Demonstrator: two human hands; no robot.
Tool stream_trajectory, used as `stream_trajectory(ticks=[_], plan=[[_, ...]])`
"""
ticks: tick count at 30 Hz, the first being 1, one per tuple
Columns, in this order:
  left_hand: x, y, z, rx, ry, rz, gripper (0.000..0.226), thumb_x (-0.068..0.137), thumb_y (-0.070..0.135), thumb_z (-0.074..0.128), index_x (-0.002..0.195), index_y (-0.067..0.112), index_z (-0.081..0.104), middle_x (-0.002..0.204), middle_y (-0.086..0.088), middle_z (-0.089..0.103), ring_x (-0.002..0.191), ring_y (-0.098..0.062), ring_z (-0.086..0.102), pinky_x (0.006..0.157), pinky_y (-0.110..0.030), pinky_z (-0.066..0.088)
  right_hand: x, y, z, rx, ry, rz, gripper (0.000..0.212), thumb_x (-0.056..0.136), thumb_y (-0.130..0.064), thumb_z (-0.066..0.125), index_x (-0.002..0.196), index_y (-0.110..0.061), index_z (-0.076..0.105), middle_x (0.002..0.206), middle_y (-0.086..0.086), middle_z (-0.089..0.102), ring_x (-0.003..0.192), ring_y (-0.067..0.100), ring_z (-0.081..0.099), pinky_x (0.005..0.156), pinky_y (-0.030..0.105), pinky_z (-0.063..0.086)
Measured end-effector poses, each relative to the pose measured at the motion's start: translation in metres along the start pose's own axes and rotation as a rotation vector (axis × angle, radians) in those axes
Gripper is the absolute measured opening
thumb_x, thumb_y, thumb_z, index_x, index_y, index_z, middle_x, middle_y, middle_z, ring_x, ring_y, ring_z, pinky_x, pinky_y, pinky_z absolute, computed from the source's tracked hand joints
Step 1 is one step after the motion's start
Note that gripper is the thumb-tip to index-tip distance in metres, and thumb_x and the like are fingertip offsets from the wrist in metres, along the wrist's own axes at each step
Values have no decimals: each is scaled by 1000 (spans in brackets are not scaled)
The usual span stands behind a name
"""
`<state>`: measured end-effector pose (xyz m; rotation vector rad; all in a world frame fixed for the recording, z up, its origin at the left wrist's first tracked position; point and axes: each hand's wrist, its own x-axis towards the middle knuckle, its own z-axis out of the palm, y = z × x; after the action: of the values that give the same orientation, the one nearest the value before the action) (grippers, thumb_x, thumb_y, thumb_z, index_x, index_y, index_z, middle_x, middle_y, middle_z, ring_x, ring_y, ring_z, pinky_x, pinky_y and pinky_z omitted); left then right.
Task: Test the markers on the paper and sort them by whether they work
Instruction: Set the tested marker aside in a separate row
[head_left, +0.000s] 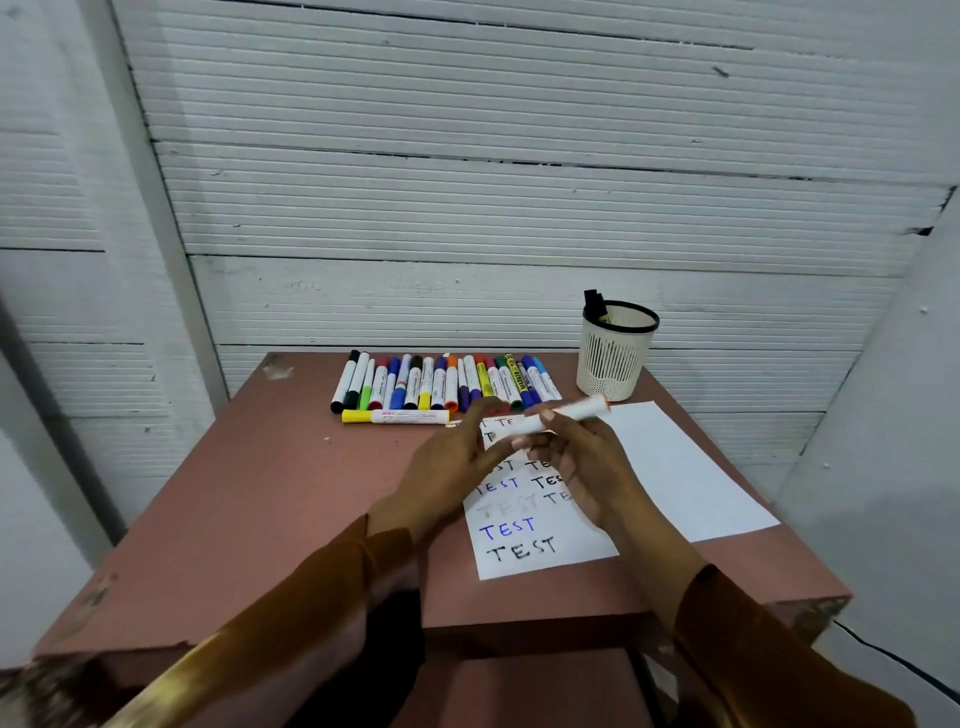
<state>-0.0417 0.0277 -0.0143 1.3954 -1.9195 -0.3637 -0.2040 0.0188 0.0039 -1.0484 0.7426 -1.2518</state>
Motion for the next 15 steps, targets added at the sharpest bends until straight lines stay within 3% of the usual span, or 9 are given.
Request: stream_trajectory(ticks=[2,5,7,10,15], plan=[[-2,-5,-3,144,-41,-50,44,85,57,50,120,32,43,71,10,50,71,-12,51,58,-25,34,1,-3,-4,-1,96,-30,5,87,-5,58,88,-1,59,74,12,71,62,22,67,55,25,54],[-6,-13,-2,299,-125,-21,35,85,54,55,111,31,59,89,4,62,85,-12,55,65,-22,34,0,-1,-8,-257,280,-123,26,84,-16,67,72,5,57,56,11,67,41,14,53,41,20,41],[-8,-15,0,289,-122,-2,32,85,52,55,108,31,62,96,3,65,81,-8,51,65,-22,33,-4,5,-9,-423,388,-191,38,85,-21,66,60,4,51,50,15,62,37,11,48,42,19,39],[-8,-16,3,313,-102,8,32,87,52,53,109,31,62,92,4,65,75,-7,47,62,-21,32,-10,11,-9,-539,485,-290,39,88,-12,60,53,-10,43,53,15,52,43,6,49,45,12,39],[-9,-17,4,344,-97,14,32,88,52,51,109,29,61,77,8,54,73,-8,47,62,-22,33,-12,15,-7,-619,488,-342,41,89,-7,57,52,-18,43,52,5,48,50,10,48,46,5,36]])
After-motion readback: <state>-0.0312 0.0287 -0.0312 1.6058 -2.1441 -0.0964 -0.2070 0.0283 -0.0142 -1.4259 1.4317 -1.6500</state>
